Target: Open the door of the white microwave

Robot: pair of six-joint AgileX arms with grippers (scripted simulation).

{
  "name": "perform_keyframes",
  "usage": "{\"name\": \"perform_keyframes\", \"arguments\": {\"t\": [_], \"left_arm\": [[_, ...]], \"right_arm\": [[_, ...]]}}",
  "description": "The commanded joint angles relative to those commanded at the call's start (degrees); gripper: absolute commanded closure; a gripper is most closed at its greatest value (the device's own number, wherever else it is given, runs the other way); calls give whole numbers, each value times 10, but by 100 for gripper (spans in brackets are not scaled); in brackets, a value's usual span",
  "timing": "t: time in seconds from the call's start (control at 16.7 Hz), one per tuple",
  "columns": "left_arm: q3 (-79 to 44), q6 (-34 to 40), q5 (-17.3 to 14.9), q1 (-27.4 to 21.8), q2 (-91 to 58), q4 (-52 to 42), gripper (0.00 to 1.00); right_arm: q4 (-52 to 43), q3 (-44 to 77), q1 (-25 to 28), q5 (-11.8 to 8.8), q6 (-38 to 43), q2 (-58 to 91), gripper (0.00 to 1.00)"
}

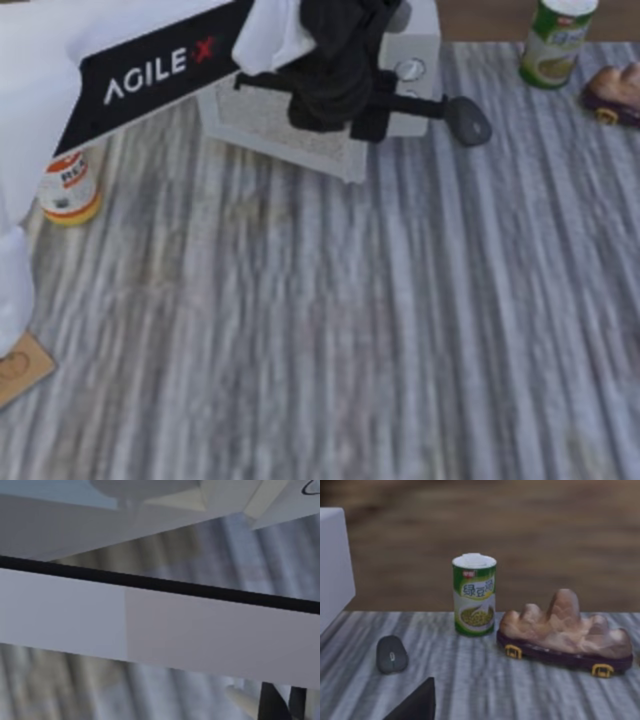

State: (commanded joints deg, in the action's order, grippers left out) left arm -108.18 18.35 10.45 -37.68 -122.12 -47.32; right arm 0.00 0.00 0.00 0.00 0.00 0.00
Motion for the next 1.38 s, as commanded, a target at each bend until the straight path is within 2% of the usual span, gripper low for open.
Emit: {"name": "perform_keyframes", "arguments": {"t": [0.3, 0.72, 1.38], "left_arm": [[9, -5, -6, -2, 4, 4, 100], [84, -65, -35, 12, 55, 39, 100], [85, -65, -36, 12, 55, 39, 100]], "right_arm": [[0, 0, 0, 0, 0, 0, 0], [0, 0, 0, 0, 0, 0, 0], [0, 0, 0, 0, 0, 0, 0]]}}
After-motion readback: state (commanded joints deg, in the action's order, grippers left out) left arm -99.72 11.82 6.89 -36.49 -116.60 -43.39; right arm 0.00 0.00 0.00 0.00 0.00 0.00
